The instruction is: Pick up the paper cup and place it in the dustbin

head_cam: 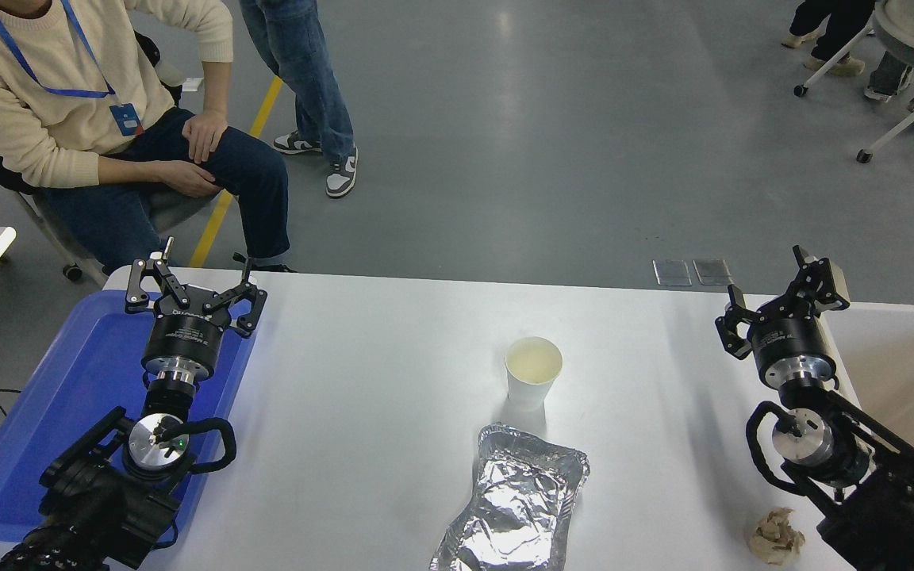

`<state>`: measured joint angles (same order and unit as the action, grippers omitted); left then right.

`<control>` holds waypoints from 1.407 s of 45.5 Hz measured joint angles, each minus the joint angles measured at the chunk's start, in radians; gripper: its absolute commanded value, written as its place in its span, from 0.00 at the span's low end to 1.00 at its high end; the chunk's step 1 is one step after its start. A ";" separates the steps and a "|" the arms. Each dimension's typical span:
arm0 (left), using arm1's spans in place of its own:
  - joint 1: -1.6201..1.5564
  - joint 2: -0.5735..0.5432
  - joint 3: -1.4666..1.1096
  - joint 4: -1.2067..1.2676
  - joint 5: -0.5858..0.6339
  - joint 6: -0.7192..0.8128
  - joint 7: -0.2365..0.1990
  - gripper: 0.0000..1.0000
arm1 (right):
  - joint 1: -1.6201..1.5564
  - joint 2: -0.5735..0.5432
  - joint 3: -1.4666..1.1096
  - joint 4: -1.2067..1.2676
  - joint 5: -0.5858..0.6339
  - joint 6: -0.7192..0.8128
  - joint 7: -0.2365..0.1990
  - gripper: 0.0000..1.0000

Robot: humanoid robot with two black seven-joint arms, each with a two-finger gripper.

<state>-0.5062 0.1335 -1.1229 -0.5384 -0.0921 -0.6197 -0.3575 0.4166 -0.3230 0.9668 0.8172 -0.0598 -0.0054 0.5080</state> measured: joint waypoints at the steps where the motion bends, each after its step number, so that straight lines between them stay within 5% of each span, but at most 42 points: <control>1: 0.000 0.000 0.000 0.000 0.000 0.000 0.000 1.00 | 0.000 -0.001 0.000 -0.001 0.000 0.000 0.000 1.00; 39: 0.000 0.000 -0.001 0.000 0.000 0.000 0.000 1.00 | 0.022 -0.136 -0.182 -0.004 0.019 0.003 -0.011 1.00; 64: 0.000 0.000 0.000 0.000 0.000 0.000 0.000 1.00 | 0.346 -0.334 -0.913 0.002 0.035 0.014 -0.010 1.00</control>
<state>-0.5063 0.1334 -1.1228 -0.5385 -0.0921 -0.6197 -0.3574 0.7630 -0.6569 0.0541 0.8187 -0.0244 0.0082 0.4984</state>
